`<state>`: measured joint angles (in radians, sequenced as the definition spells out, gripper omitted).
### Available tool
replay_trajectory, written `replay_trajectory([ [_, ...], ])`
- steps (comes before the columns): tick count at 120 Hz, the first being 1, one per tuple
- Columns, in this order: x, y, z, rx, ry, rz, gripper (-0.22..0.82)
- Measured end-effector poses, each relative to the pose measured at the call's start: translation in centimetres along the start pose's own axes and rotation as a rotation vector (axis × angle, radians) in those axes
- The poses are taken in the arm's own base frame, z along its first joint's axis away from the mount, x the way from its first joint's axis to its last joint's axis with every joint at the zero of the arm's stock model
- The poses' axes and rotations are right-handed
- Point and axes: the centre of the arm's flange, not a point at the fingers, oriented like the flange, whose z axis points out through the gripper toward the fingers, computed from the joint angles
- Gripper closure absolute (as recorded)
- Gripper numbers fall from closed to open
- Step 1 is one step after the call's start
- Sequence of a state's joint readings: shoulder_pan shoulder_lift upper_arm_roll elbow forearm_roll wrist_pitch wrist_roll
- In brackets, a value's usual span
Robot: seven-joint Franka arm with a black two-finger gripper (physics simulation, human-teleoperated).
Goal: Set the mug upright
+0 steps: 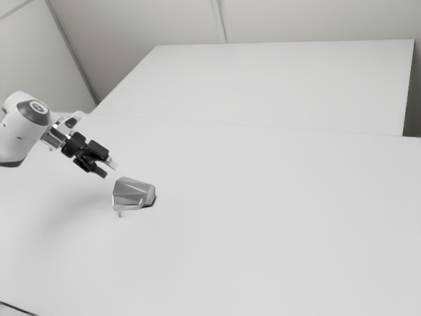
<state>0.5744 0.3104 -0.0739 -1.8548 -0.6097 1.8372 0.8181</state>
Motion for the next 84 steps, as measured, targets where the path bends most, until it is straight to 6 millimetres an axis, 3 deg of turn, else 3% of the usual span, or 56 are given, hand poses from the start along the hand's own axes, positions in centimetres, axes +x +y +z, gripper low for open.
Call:
replay_trajectory([
  [16, -0.2, -1.9, 0.2, -0.031, 0.009, -0.013, 0.00],
  [37, -0.4, -3.4, 2.2, -0.072, -0.005, -0.024, 0.00],
  [84, -1.9, -2.5, 5.4, -0.248, -0.051, -0.056, 0.02],
])
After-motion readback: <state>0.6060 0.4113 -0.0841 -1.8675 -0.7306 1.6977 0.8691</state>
